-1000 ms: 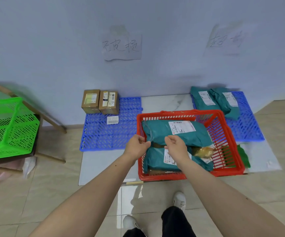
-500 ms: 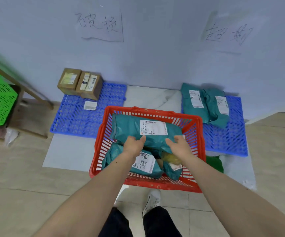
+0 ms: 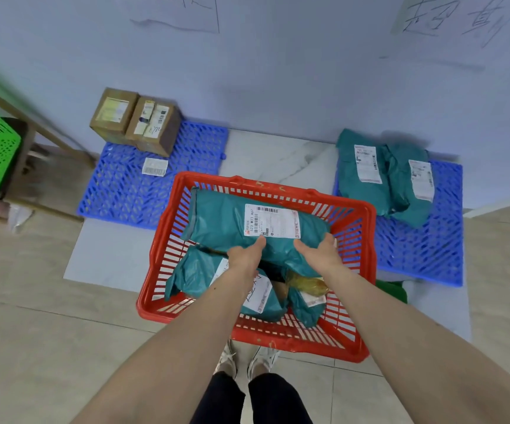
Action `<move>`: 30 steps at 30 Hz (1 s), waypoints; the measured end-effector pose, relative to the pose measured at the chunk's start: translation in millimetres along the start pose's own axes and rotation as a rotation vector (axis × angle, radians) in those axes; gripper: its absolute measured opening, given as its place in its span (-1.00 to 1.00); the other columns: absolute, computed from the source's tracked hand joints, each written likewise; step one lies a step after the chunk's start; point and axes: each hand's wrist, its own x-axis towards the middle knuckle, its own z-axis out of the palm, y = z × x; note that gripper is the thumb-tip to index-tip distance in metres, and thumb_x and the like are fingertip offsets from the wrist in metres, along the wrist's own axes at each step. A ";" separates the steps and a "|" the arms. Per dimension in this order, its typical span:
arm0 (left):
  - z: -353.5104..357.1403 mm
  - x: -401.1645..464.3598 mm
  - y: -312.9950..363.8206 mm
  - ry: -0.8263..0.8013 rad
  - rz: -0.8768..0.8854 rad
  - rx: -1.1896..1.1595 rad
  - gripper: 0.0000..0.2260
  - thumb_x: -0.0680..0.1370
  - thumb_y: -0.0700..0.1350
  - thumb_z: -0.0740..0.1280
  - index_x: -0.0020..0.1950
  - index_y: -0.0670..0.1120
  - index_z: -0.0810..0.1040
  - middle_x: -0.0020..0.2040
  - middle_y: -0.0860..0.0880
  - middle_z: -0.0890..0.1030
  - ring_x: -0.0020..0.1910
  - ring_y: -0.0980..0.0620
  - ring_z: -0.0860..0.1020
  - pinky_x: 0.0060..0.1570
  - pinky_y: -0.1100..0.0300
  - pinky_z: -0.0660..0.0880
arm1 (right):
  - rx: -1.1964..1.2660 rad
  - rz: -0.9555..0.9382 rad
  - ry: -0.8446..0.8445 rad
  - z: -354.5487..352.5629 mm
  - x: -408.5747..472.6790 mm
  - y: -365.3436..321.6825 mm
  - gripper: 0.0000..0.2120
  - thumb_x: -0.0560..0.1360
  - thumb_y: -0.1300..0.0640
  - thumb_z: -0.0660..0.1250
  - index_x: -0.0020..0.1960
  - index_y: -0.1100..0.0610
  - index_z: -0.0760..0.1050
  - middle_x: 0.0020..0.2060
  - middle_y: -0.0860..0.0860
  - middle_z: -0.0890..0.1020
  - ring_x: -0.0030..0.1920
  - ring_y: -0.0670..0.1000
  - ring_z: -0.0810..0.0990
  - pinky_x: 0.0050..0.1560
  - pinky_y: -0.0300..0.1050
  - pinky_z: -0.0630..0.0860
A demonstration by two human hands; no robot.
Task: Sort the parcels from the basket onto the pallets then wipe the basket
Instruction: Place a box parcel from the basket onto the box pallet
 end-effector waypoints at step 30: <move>-30.2 -73.2 7.3 -0.204 -0.060 -0.368 -0.50 0.42 0.04 0.54 0.28 -0.06 0.50 0.15 -0.10 0.65 0.09 -0.09 0.62 -0.13 -0.01 0.59 | 0.581 -0.041 -0.266 -30.9 -90.9 -14.9 -0.20 -0.01 0.19 0.73 0.19 0.16 0.55 0.06 0.11 0.70 0.06 0.15 0.69 0.15 0.19 0.60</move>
